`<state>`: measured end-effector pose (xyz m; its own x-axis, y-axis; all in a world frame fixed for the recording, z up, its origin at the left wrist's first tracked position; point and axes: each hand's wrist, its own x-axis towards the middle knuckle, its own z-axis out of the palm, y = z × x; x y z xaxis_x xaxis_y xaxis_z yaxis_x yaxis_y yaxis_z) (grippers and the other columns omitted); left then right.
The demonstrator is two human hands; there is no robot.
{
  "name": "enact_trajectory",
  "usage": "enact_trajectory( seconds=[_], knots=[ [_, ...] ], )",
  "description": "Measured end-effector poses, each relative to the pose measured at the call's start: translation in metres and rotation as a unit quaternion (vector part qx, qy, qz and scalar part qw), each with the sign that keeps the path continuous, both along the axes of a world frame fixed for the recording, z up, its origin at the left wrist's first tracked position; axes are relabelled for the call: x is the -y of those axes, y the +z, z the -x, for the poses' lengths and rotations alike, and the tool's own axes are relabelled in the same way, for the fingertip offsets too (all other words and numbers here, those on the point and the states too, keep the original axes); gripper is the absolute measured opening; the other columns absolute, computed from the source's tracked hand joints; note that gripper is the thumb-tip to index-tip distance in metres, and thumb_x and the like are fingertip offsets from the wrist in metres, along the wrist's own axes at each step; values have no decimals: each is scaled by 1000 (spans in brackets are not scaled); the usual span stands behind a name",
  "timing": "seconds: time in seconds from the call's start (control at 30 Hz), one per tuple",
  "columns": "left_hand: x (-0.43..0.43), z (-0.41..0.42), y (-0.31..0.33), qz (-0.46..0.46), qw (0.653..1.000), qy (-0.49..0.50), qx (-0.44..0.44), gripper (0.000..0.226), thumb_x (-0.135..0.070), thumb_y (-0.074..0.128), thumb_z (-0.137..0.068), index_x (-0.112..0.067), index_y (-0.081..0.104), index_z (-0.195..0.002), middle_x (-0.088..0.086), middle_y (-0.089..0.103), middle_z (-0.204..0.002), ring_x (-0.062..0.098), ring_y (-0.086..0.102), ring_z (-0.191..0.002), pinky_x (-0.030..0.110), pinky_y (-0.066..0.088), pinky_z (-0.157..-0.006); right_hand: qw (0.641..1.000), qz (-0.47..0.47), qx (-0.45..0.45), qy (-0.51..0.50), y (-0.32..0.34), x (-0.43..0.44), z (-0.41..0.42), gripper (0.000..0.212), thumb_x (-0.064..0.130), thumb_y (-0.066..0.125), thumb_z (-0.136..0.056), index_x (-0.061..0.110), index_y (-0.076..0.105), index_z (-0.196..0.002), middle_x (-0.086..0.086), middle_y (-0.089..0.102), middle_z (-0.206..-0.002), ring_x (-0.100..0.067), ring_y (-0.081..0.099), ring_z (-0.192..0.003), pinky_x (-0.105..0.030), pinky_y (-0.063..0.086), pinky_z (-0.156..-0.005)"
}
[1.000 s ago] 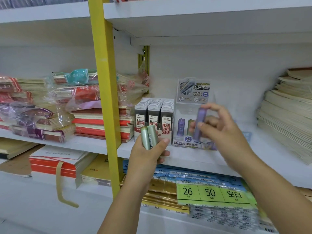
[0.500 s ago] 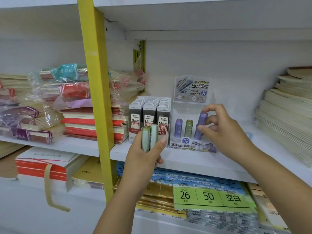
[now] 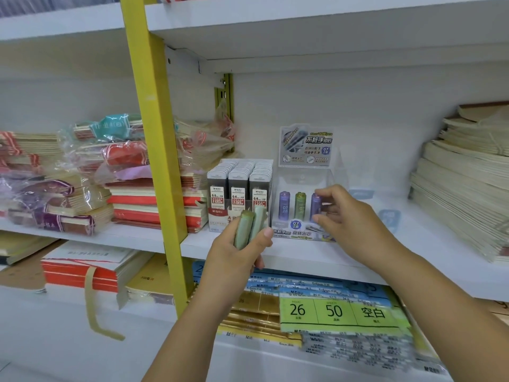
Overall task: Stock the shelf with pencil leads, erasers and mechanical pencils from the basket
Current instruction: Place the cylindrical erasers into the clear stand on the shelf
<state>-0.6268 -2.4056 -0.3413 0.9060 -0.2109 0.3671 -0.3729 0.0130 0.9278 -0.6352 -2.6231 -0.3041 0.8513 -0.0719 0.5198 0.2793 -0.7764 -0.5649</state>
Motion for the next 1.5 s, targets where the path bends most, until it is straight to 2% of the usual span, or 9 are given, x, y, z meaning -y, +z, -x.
enact_trajectory(
  seconds=[0.13,0.3,0.57,0.9,1.03,1.2,1.33,1.4,1.5],
  knots=[
    [-2,10,2,-42,998,-53,-11,30,-67,61,-71,-41,67,-85,-11,64,-65,5,52,-51,16,43,-50,993,-13,110,48,4,-17,22,35,26,59,-93,32,55,-127,24,53,-120,7,51,-110,-13,38,-95],
    [7,10,12,-31,982,-174,-59,26,-55,68,-83,-30,63,-78,-10,56,-61,7,42,-47,18,37,-45,959,-180,-42,217,12,-34,30,25,21,66,-89,34,68,-110,14,69,-102,3,65,-95,-9,48,-82],
    [5,-1,6,47,976,-188,-94,32,-30,78,-75,-34,70,-106,7,72,-87,10,46,-51,20,37,-46,941,-286,-15,179,9,-14,31,23,11,66,-87,28,70,-101,-3,70,-98,-16,69,-89,-21,55,-74],
    [4,-5,9,7,991,-132,-5,8,-27,65,-94,-33,67,-100,2,67,-76,11,44,-48,20,37,-45,991,1,-1,131,5,-26,39,28,24,79,-75,38,68,-97,16,64,-91,-4,61,-85,-24,50,-78],
    [7,-6,9,12,993,-121,-7,20,-25,56,-100,-41,67,-104,-3,69,-80,10,46,-52,21,39,-47,992,-27,5,122,7,-24,35,36,21,68,-87,47,60,-111,20,64,-96,4,60,-90,-12,47,-76],
    [8,-11,8,28,995,-95,-20,39,-14,48,-102,-48,64,-111,-1,72,-89,9,50,-58,21,45,-55,970,-199,107,90,21,0,25,52,19,57,-95,58,41,-124,12,69,-96,-2,63,-95,-17,48,-80],
    [11,-11,6,22,995,-94,-18,33,-17,49,-104,-43,54,-123,-2,74,-99,9,55,-61,20,48,-58,979,-135,153,16,17,11,16,48,16,59,-93,56,45,-115,15,69,-94,0,62,-91,-19,49,-81],
    [12,-12,4,14,996,-83,-18,23,-23,52,-102,-33,53,-123,-4,75,-94,9,59,-63,18,49,-60,988,-74,138,-16,12,13,12,43,18,59,-93,54,43,-110,21,65,-91,4,61,-88,-10,45,-73],
    [11,-13,2,-6,998,-63,-14,18,-33,54,-100,-25,56,-115,-6,75,-91,10,63,-68,25,51,-71,995,-3,94,-39,4,13,8,42,23,57,-94,55,38,-114,21,62,-95,4,61,-83,-18,47,-67]
  ],
)
